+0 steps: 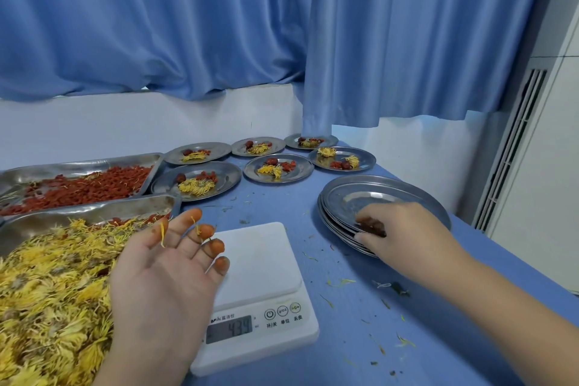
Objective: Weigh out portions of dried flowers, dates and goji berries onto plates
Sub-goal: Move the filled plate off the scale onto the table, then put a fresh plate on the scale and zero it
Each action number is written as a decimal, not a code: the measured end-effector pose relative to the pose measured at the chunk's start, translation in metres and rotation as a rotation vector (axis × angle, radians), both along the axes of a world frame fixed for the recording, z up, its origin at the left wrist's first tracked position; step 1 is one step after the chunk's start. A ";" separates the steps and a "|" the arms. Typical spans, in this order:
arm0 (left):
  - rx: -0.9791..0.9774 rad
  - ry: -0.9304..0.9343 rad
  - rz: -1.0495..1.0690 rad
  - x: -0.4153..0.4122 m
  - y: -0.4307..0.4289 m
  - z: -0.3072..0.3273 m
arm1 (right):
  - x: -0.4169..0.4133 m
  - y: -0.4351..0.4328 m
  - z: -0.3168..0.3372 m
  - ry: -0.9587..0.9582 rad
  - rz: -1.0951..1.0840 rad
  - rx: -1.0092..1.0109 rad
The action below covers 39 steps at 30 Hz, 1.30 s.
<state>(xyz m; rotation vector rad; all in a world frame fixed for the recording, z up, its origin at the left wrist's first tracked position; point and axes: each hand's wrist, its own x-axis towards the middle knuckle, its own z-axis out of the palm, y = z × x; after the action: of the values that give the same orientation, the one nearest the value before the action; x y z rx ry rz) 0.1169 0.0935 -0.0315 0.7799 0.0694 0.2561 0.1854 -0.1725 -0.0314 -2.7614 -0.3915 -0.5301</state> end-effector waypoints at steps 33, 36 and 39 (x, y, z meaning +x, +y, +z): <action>0.151 -0.096 0.279 -0.004 0.004 0.009 | -0.038 0.059 -0.024 -0.711 0.532 -0.119; 0.166 -0.073 0.289 -0.003 0.005 0.012 | -0.035 0.065 -0.031 -0.682 0.536 -0.133; 0.188 -0.067 0.295 -0.003 0.006 0.012 | -0.031 0.067 -0.034 -0.665 0.493 -0.137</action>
<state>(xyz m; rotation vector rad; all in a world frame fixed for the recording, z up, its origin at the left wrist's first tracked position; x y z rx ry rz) 0.1134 0.0991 -0.0198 0.9469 0.0981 0.5750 0.1545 -0.1057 -0.0650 -2.3891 -1.2480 -1.3024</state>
